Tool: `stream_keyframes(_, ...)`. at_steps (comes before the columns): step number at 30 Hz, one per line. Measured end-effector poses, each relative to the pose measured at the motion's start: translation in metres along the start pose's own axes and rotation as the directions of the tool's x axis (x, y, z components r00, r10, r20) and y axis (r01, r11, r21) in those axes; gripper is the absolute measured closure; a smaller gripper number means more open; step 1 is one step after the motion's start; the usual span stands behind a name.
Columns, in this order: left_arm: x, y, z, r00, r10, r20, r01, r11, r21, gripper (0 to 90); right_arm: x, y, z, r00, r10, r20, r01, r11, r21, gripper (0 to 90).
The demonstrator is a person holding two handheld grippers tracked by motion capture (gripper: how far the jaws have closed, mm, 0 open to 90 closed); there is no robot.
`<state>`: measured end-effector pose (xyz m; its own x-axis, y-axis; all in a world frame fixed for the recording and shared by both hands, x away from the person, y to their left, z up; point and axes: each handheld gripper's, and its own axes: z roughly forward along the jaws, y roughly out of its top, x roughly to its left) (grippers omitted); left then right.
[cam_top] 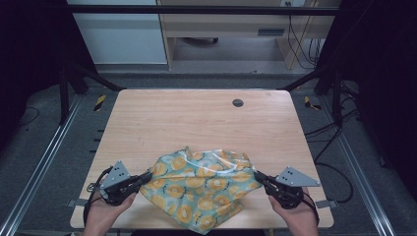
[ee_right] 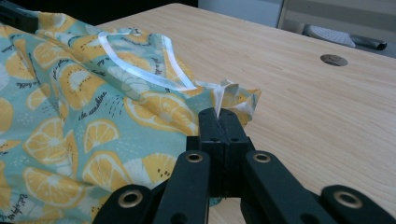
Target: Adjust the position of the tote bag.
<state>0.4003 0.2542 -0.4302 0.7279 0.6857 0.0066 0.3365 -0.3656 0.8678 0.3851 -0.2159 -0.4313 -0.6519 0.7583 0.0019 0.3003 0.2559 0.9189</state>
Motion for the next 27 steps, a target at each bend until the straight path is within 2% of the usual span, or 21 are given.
stream_keyframes(10, -0.001, -0.001, 0.001, 0.9999, 0.009, 0.009, -0.009, 0.9999, 0.014, 90.0, 0.0, -0.004, -0.002, 1.0, -0.004, -0.008, 0.005, 0.9999, 0.016, 90.0)
stream_keyframes(18, -0.003, -0.001, -0.004, 0.9999, 0.008, 0.015, -0.008, 1.0, -0.003, 90.0, 0.003, -0.004, -0.009, 0.9996, -0.007, -0.026, 0.007, 0.9998, -0.018, 90.0)
stream_keyframes(24, -0.005, -0.007, -0.004, 0.9991, 0.017, 0.038, -0.018, 0.9994, 0.029, 90.0, 0.005, -0.007, -0.01, 0.9986, -0.021, -0.049, 0.02, 0.9997, -0.014, 90.0)
stream_keyframes(27, -0.006, -0.01, 0.001, 0.9983, 0.026, 0.052, -0.029, 0.9972, 0.069, 90.0, 0.005, -0.01, -0.009, 0.9976, -0.027, -0.064, 0.027, 0.9996, 0.008, 90.0)
